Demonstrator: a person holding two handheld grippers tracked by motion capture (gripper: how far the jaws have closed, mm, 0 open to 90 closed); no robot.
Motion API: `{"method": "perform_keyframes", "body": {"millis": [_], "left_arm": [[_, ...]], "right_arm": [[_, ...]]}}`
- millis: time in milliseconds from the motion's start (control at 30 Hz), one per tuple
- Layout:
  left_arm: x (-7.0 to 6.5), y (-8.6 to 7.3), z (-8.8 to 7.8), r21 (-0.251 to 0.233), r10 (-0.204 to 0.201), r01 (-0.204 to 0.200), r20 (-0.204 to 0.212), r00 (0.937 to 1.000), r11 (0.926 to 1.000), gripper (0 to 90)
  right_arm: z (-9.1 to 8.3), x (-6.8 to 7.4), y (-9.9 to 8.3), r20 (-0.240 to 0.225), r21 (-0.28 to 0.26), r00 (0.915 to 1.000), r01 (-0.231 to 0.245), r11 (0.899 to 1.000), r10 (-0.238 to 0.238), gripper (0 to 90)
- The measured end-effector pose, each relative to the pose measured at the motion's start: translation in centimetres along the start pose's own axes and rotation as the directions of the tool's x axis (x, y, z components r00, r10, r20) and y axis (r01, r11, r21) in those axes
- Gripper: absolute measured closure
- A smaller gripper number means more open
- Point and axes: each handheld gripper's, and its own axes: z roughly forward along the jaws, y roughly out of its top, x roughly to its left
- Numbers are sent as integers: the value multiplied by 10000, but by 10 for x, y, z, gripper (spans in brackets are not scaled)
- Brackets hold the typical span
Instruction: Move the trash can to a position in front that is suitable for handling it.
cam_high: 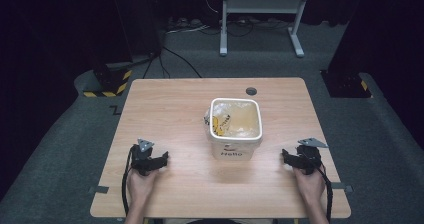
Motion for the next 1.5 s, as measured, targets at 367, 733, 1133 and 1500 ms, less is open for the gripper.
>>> {"method": "perform_keyframes", "body": {"millis": [367,733,1133,1500], "left_arm": [[-6,2,1,-83,-632,629,-438,9970,9980,203],[-29,16,12,-349,-577,586,262,9980,9977,203],[-62,29,18,-401,-386,436,1186,9922,9982,181],[-93,44,28,-611,-421,541,1836,9821,9967,175]], "right_arm": [[0,1,0,39,-4,10000,-59,10000,59,242],[3,17,7,-967,-156,9950,-249,9996,232,298],[5,53,20,-1911,-513,9815,-26,9987,-73,303],[12,69,27,-2033,-648,9791,-170,9978,34,310]]}}
